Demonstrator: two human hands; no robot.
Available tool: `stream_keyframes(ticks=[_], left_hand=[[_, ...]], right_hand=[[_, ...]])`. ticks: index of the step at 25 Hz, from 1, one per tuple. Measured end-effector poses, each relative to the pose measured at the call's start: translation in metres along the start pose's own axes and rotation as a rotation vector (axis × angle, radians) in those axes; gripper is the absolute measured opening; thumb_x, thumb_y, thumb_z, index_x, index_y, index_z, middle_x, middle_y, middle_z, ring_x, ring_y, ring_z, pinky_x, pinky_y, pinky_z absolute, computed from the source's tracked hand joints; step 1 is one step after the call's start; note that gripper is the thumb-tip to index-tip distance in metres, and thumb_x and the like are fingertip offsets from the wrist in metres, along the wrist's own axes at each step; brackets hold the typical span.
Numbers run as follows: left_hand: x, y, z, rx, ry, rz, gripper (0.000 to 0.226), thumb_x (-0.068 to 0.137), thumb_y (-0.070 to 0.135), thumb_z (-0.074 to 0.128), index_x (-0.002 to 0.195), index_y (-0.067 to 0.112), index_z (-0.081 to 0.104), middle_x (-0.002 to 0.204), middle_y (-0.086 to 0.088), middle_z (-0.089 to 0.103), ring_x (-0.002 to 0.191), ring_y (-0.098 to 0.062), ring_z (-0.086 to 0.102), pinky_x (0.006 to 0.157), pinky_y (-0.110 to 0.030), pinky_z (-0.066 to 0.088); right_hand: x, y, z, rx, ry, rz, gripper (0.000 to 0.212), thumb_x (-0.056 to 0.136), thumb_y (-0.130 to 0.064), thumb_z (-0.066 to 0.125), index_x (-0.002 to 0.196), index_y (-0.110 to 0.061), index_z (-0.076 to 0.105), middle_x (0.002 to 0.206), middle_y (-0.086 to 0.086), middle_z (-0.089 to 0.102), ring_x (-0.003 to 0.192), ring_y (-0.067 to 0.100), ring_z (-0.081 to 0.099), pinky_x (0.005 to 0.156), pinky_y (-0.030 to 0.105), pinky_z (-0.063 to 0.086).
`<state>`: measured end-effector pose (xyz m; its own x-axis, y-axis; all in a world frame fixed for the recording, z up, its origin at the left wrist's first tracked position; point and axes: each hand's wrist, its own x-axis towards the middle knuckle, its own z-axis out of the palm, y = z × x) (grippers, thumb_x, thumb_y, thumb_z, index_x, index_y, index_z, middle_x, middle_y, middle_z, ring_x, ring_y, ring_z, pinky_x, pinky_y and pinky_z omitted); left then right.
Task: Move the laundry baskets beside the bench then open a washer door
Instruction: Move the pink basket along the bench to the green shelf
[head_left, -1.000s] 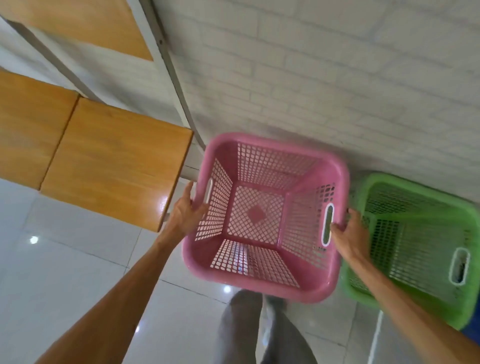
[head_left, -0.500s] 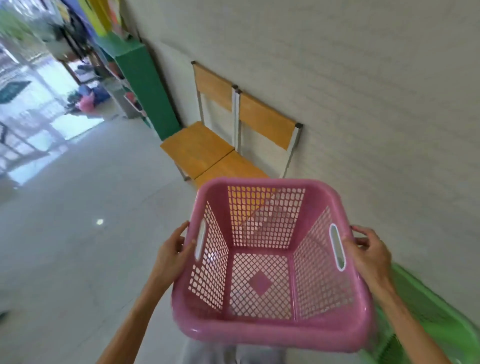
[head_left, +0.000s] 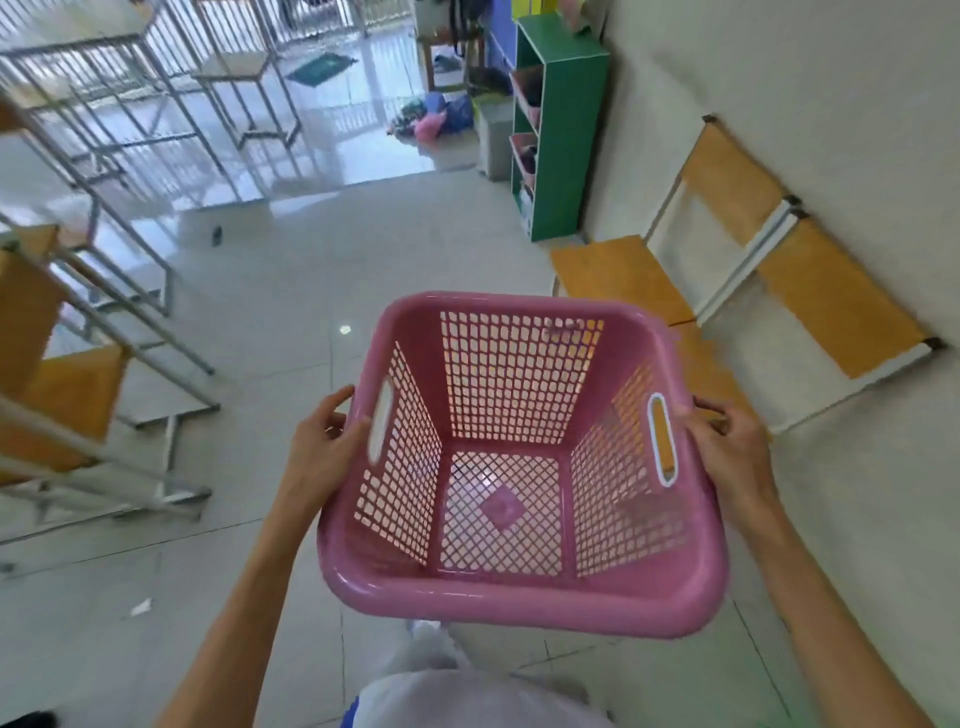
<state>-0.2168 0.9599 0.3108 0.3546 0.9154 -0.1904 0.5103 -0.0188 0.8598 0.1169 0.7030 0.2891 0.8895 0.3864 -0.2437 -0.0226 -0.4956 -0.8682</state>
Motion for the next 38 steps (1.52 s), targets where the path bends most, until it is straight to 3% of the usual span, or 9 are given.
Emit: stream_keyframes(ticks=[3,8,10,11,14,19,28,33,38], left_hand=[[0.040,-0.014,-0.060,-0.026,0.096,-0.047,0.044,0.093,0.017,0.060,0.136,0.017,0.054,0.086,-0.006,0.068,0.068,-0.014,0.068,0.053,-0.015,0.051],[0.145,-0.015,-0.131,-0.050,0.145,-0.061,0.043,0.092,0.021,0.062,0.134,0.022,0.057,0.088,-0.008,0.070,0.068,-0.015,0.072,0.062,-0.033,0.060],[0.193,-0.008,-0.135,-0.067,0.137,-0.053,0.045,0.091,0.024,0.063,0.135,0.022,0.057,0.091,-0.010,0.070,0.072,-0.020,0.073,0.067,-0.041,0.062],[0.214,-0.003,-0.132,-0.071,0.137,-0.043,0.045,0.091,0.024,0.063,0.135,0.022,0.056,0.091,-0.011,0.070,0.071,-0.018,0.073,0.066,-0.038,0.062],[0.303,0.019,-0.115,-0.083,0.117,-0.018,0.043,0.091,0.021,0.062,0.134,0.021,0.057,0.087,-0.009,0.070,0.060,-0.006,0.069,0.054,-0.021,0.056],[0.456,0.079,-0.076,-0.101,0.079,-0.026,0.042,0.090,0.023,0.063,0.132,0.022,0.060,0.086,-0.011,0.071,0.071,-0.025,0.072,0.071,-0.044,0.062],[0.714,0.192,-0.003,-0.129,0.016,0.011,0.041,0.090,0.024,0.064,0.131,0.023,0.061,0.089,-0.011,0.072,0.075,-0.026,0.072,0.071,-0.041,0.060],[0.884,0.254,0.067,-0.061,-0.147,0.084,0.035,0.089,0.024,0.064,0.124,0.029,0.064,0.085,-0.002,0.075,0.071,-0.018,0.072,0.071,-0.038,0.060],[1.044,0.337,0.154,0.128,-0.468,0.209,0.038,0.091,0.022,0.063,0.128,0.028,0.061,0.091,-0.003,0.074,0.076,-0.019,0.070,0.076,-0.040,0.059]], right_hand=[[0.011,-0.054,0.085,0.003,-0.084,-0.061,0.046,0.079,-0.051,0.069,0.116,-0.024,0.065,0.089,0.004,0.075,0.069,0.020,0.074,0.064,0.040,0.061],[0.046,-0.127,0.187,-0.002,-0.068,-0.124,0.032,0.087,-0.040,0.066,0.112,-0.019,0.065,0.084,0.000,0.073,0.056,0.006,0.071,0.047,0.023,0.055],[0.073,-0.149,0.210,0.007,-0.040,-0.123,0.031,0.086,-0.041,0.066,0.110,-0.021,0.065,0.084,-0.001,0.072,0.055,0.003,0.070,0.047,0.021,0.052],[0.088,-0.159,0.219,0.016,-0.022,-0.124,0.033,0.086,-0.042,0.067,0.111,-0.021,0.066,0.085,-0.001,0.073,0.057,0.005,0.070,0.049,0.022,0.053],[0.154,-0.191,0.247,0.032,0.029,-0.112,0.034,0.085,-0.044,0.067,0.111,-0.023,0.066,0.087,-0.001,0.073,0.065,0.014,0.072,0.056,0.027,0.055],[0.298,-0.253,0.282,0.013,0.066,-0.107,0.033,0.085,-0.045,0.066,0.109,-0.023,0.067,0.092,0.003,0.073,0.071,0.018,0.072,0.063,0.032,0.058],[0.541,-0.357,0.320,-0.012,0.087,-0.101,0.037,0.083,-0.045,0.066,0.114,-0.025,0.064,0.091,0.001,0.074,0.075,0.018,0.073,0.071,0.039,0.062],[0.661,-0.374,0.340,0.062,0.194,0.020,0.031,0.083,-0.044,0.066,0.110,-0.028,0.064,0.084,0.000,0.074,0.075,0.020,0.074,0.069,0.038,0.061],[0.746,-0.387,0.350,0.181,0.396,0.199,0.028,0.086,-0.041,0.065,0.110,-0.026,0.064,0.090,0.000,0.073,0.074,0.018,0.074,0.065,0.034,0.060]])
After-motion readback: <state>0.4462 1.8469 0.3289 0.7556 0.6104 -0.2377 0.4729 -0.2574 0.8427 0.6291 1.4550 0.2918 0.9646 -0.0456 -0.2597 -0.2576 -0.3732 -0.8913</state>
